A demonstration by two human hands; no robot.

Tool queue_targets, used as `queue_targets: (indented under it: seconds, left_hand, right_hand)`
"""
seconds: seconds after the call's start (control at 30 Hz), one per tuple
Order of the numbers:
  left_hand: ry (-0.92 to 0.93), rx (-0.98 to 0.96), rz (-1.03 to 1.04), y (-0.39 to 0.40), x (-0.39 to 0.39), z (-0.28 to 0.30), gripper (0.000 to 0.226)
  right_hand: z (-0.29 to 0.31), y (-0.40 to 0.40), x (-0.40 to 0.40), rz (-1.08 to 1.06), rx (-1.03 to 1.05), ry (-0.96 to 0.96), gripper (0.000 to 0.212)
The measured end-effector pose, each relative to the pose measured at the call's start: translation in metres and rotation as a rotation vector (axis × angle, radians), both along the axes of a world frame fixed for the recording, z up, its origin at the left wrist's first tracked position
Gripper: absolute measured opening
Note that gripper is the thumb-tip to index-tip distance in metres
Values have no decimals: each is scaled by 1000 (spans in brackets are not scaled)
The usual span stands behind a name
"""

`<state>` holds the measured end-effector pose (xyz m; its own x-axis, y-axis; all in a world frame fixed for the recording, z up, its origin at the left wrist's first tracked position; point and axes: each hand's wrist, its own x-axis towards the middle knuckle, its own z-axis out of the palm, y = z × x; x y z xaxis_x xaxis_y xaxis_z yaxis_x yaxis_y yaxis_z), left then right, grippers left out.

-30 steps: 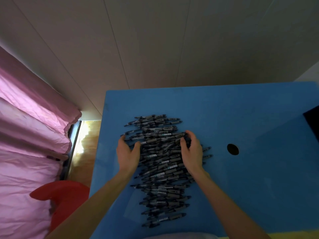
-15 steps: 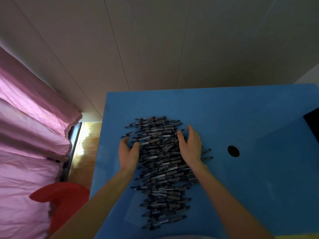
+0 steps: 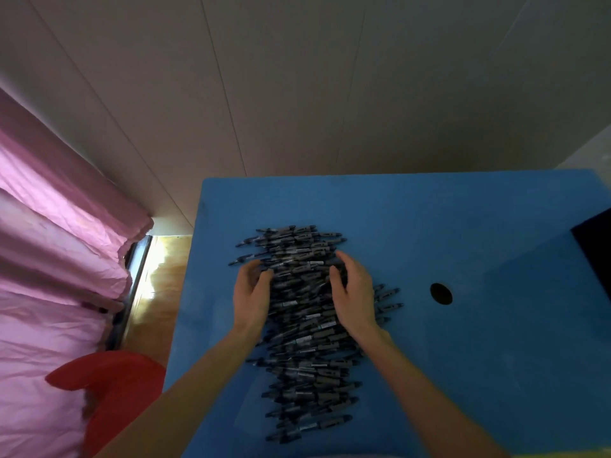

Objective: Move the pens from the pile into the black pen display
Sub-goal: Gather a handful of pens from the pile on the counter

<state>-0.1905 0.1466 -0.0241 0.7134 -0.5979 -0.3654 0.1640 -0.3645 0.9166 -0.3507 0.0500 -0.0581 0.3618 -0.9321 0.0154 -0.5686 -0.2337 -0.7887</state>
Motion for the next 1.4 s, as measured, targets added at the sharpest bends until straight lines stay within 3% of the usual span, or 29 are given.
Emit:
queue_targets:
  seconds: [0.2, 0.33, 0.47, 0.57, 0.67, 0.93, 1.1, 1.3, 1.4]
  left_hand:
    - [-531, 16, -364, 43, 9, -14, 51]
    - [-838, 62, -707, 95, -9, -14, 70]
    - [-1024, 61, -958, 137, -42, -23, 88]
    - [-1067, 162, -1071, 151, -52, -32, 107]
    - [-1154, 205, -1089, 156, -50, -41, 112]
    - [-1165, 253, -990, 141, -46, -36, 94]
    - [-1185, 268, -984, 123, -38, -28, 75]
    - [-1175, 386, -965, 113, -46, -27, 91]
    - [-1162, 403, -978, 106, -46, -23, 87]
  right_hand:
    - [1, 17, -53, 224, -207, 98, 51]
    - [5, 59, -92, 545, -308, 283, 77]
    - [10, 94, -112, 783, -229, 474, 105]
    - [10, 103, -112, 891, -217, 641, 114]
    - [2, 106, -110, 876, -303, 683, 114]
    - [13, 100, -85, 796, -406, 674, 104]
    - [20, 90, -66, 802, -406, 744, 84]
    - [20, 90, -59, 815, -468, 858, 79]
    - [18, 92, -58, 801, -528, 927, 79]
